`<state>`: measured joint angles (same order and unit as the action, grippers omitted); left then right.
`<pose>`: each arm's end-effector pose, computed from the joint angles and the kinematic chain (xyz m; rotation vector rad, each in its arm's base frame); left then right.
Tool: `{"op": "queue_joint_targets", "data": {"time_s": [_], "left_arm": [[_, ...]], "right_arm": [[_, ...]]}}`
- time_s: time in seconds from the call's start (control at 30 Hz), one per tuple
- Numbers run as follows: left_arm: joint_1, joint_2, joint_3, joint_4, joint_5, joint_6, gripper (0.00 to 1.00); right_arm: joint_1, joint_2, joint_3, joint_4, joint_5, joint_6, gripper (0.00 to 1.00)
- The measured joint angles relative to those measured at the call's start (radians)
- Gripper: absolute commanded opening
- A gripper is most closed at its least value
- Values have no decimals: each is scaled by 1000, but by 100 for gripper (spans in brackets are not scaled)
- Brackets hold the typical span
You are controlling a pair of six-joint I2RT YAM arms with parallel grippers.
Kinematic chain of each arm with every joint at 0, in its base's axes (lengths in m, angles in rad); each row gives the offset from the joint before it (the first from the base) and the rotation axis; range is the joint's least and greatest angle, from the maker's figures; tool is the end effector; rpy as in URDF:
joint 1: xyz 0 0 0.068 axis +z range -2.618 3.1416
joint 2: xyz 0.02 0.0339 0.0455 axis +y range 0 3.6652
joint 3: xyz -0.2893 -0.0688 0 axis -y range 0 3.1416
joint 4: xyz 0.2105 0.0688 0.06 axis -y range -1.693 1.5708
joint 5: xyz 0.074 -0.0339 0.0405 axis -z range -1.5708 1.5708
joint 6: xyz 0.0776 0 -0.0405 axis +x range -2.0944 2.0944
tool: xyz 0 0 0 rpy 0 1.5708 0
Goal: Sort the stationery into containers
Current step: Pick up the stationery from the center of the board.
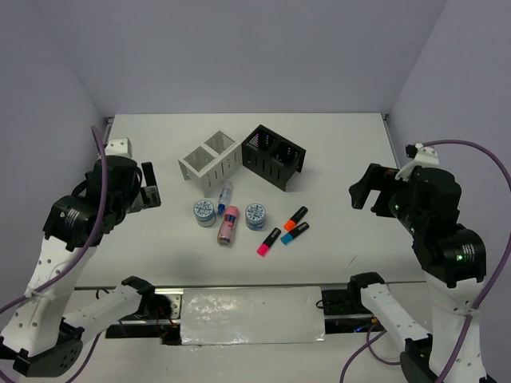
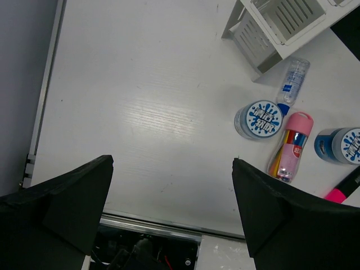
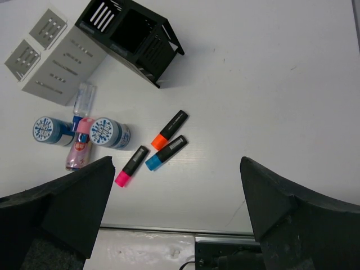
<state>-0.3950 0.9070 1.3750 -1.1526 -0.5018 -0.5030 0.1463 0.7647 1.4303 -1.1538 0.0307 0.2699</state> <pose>0.1183 -0.0089 0.4001 -0.3760 2.1259 0.0534 0.0732 0.0084 0.4199 0.1466 2.0612 0.2256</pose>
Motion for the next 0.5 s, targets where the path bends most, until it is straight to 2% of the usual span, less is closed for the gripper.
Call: {"op": "queue_joint_targets", "data": {"time_s": [0.23,0.37,0.5], "left_arm": [[0,28,0,2,19,-1,99],[0,58,-2,16,78,-5,99],[-2,113,-73,93,163,-38,99]], "right_arm": [[0,-6,0,20,-5,0,100],[0,-6,-21,56,-56,3,100],[0,-2,-75,80,-113,10,100]]}}
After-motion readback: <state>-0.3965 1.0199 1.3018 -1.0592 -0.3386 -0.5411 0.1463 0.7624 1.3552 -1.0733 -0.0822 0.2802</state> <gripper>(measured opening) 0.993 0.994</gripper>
